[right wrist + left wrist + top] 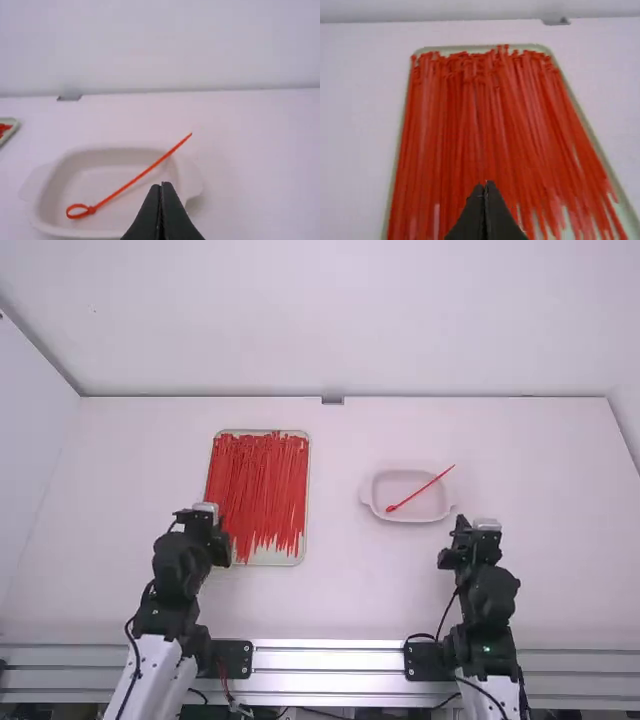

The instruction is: Fasten the cable tie

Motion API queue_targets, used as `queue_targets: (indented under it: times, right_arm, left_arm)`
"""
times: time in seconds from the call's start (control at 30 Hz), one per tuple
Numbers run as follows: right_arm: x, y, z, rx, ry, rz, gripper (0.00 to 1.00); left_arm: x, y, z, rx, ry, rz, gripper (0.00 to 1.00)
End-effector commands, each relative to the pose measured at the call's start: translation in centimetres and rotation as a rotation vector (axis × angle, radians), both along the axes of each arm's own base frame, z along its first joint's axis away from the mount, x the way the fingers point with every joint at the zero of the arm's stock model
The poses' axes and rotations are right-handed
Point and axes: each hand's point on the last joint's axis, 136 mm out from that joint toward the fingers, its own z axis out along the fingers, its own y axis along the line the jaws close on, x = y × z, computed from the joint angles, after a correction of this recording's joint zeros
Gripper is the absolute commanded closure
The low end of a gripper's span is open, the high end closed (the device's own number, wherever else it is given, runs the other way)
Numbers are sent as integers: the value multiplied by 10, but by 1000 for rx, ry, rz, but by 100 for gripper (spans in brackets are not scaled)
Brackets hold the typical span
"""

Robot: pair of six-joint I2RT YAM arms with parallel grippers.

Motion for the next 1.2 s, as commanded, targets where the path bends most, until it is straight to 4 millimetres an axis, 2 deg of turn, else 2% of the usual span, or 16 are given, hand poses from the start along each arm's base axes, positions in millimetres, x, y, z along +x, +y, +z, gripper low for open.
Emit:
queue_targets:
  times: [0.0,0.2,0.77,1.17]
  right_arm:
    - [-1,0,0,2,-14,0,100]
    - [-2,0,10,2,-56,0,100]
    - [-2,0,10,2,-56,0,100]
    - [-2,0,10,2,-56,0,100]
  left_arm:
    - [-4,10,-10,21,-2,55,100]
    - [-13,10,-31,21,-6,55,100]
    - [-9,10,20,15,-228,57,100]
    - [-12,10,48,11,-350,58,100]
